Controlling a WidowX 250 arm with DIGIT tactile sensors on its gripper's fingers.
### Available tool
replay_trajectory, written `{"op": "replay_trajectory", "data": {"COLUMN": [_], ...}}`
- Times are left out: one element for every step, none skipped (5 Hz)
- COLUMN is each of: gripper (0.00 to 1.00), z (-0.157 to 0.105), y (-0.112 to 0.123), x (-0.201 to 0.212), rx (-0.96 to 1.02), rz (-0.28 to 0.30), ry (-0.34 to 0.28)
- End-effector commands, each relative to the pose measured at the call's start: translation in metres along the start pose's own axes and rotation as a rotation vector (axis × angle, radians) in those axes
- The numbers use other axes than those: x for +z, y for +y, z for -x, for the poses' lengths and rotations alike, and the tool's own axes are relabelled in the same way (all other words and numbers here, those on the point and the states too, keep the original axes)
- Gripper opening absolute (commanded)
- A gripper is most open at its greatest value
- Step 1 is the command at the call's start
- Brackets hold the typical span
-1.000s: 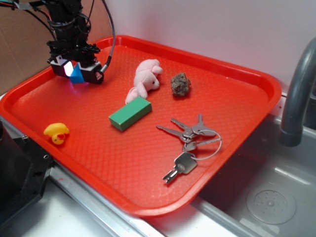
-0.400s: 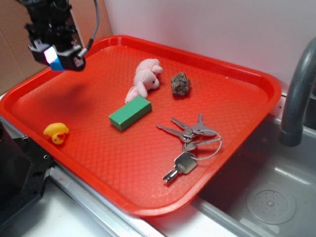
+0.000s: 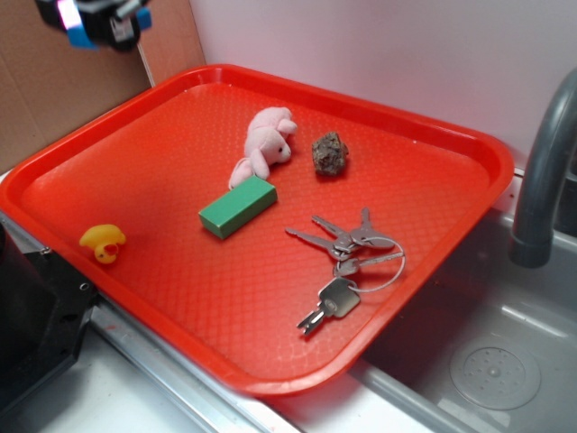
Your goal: Grab the blue block.
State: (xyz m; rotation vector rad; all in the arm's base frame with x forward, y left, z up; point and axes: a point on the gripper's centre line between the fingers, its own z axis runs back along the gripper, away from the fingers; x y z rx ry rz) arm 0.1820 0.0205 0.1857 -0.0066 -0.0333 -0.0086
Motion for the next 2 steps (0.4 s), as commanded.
{"op": "replay_trajectory", "data": {"gripper": [0.00, 0.00], "z": [0.0019, 0.0027], "y": [-0.0133, -0.0142], "x": [0.0318, 0.0299], "rx": [-0.016, -0.012], "rz": [0.067, 0.057], "ry": [-0.024, -0.030]}}
